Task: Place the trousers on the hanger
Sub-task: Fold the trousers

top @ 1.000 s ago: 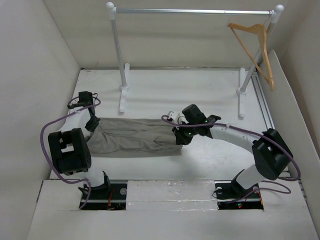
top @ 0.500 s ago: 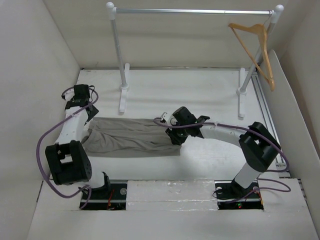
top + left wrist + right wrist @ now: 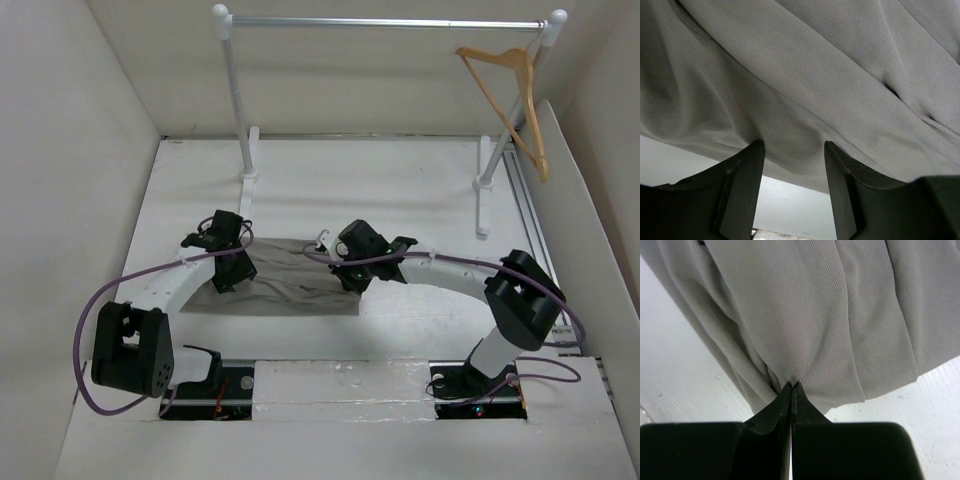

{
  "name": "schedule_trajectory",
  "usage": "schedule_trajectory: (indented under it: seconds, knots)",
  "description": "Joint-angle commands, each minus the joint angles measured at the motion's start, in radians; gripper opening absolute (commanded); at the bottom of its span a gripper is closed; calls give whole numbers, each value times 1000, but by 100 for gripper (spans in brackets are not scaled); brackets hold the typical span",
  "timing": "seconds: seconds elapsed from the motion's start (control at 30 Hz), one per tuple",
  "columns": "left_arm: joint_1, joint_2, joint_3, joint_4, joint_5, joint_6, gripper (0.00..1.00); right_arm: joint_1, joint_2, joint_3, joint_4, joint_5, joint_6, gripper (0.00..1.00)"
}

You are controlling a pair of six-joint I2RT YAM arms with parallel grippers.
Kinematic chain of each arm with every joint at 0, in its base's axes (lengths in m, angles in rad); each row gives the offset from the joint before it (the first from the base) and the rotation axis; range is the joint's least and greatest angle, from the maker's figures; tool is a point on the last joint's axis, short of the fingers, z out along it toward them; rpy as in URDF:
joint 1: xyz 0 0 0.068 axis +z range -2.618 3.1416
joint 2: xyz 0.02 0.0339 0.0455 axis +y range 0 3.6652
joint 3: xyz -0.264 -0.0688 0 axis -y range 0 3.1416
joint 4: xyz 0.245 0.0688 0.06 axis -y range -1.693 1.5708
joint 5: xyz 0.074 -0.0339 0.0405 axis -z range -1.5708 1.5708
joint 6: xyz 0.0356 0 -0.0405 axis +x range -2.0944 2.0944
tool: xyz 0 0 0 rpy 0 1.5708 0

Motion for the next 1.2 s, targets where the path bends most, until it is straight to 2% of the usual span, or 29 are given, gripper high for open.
schedule_trajectory:
  seconds: [0.0, 0.1, 0.23, 0.27, 0.3, 0.6, 0.77, 0.8, 0.83, 0.87, 0.9, 1.0, 1.07, 1.1, 1.17]
  knots:
    - [5, 6, 5, 15, -1, -31, 47, 22, -92, -9, -28, 18, 14, 0]
    - [29, 30, -11, 41, 7, -19, 47, 22, -116, -22, -61, 24, 5, 0]
    - [43, 67, -26, 68, 13, -19, 33, 22, -149, -48, -80, 18, -7, 0]
    - [43, 82, -17, 58, 7, -24, 0, 31, -156, -65, -91, 15, -7, 0]
    - [43, 84, -17, 47, 7, -24, 0, 31, -156, -65, -91, 13, -7, 0]
    - [43, -80, 66, -163, 24, -1, 0, 72, -166, -133, -120, -55, -47, 0]
    - [43, -92, 29, -231, 120, 2, 0, 96, -117, -154, -111, -42, -33, 0]
    - [16, -114, 55, -226, 110, 1, 0, 105, -118, -159, -92, -27, -21, 0]
    - [-12, -120, 87, -222, 58, -1, 21, 105, -136, -170, -83, -19, -12, 0]
    - [-73, -118, 119, -214, 42, 5, 32, 105, -149, -170, -83, -7, -3, 3]
    - [-102, -99, 159, -212, 29, 7, 38, 105, -165, -171, -82, 1, 16, 23]
    - [-193, -2, 331, -258, -37, -2, 43, 105, -250, -179, -74, 1, 42, 51]
    - [-239, 30, 419, -264, -80, -5, 44, 96, -317, -182, -88, -3, 50, 57]
    - [-300, 52, 440, -246, -94, 2, 44, 96, -345, -185, -95, 6, 63, 61]
    - [-368, 88, 491, -234, -133, 15, 43, 86, -417, -194, -126, 26, 82, 61]
